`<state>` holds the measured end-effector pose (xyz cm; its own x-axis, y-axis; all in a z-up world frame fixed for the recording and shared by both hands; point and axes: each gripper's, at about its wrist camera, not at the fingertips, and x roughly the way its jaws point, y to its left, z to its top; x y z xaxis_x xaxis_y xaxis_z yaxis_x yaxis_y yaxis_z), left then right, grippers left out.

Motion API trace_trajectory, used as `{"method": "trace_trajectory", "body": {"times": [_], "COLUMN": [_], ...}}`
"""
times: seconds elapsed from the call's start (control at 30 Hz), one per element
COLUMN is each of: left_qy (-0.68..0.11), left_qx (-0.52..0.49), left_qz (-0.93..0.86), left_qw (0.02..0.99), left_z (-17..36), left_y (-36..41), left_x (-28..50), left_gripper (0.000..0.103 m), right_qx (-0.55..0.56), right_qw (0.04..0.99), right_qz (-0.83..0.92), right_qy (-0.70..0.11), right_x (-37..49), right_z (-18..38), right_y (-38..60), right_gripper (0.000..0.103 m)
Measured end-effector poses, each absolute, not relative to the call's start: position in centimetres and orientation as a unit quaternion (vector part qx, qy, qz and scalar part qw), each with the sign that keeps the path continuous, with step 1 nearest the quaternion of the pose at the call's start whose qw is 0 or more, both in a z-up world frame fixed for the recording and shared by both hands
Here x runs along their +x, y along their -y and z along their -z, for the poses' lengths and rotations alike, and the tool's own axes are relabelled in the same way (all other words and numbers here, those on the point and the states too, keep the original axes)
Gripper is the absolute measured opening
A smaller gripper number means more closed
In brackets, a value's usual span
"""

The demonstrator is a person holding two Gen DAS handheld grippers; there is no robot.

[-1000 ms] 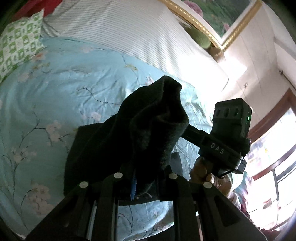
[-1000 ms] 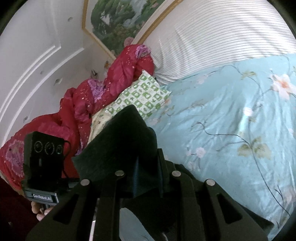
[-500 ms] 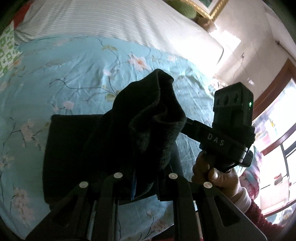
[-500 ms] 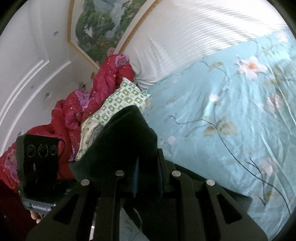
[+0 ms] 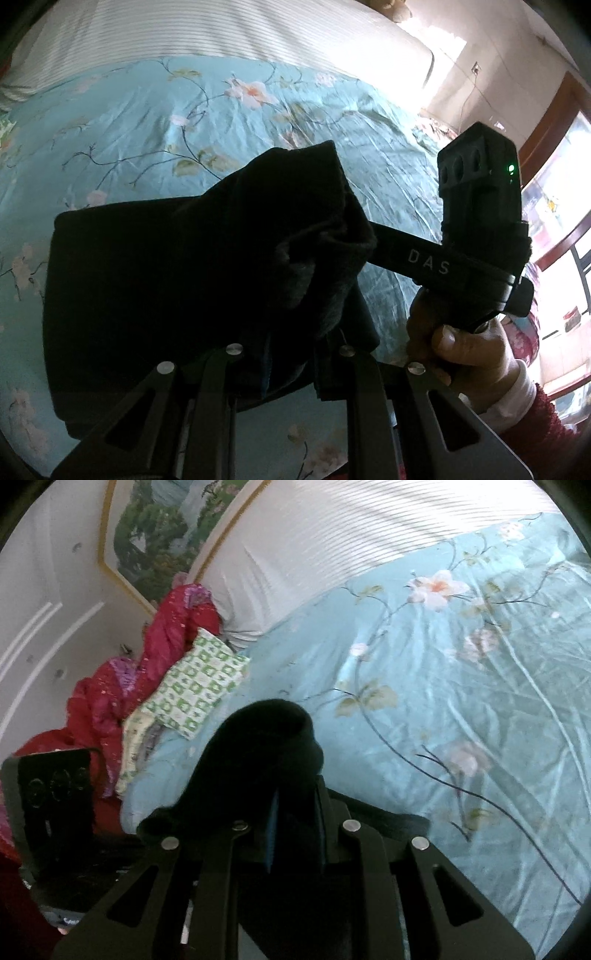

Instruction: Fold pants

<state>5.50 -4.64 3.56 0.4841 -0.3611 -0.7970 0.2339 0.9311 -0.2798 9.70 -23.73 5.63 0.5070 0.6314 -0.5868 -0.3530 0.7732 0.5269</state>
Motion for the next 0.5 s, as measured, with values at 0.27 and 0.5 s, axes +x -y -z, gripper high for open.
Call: {"method": "trace_trajectory", "body": {"times": [0.27, 0.5], "left_qy": [-0.475, -0.471], "left_qx": [-0.063, -0.063], "left_qz": [0.190, 0.218], "left_qw": [0.857, 0.852], "left_z": [-3.0, -3.4], "left_y": [5.2, 5.4], "left_x": [5.4, 4.5], "left_gripper": [0.025, 0.045], "right_qx": [0.168, 0.184], "right_qw": [0.864, 0.888], "right_qz": [-0.235, -0.154], "right_qy": [-0.412, -0.393], "right_x": [8.4, 6.3], "right_z": [-5.5, -7.2], "right_y": [25.4, 28.2], "right_gripper": [0.014, 0.025]}}
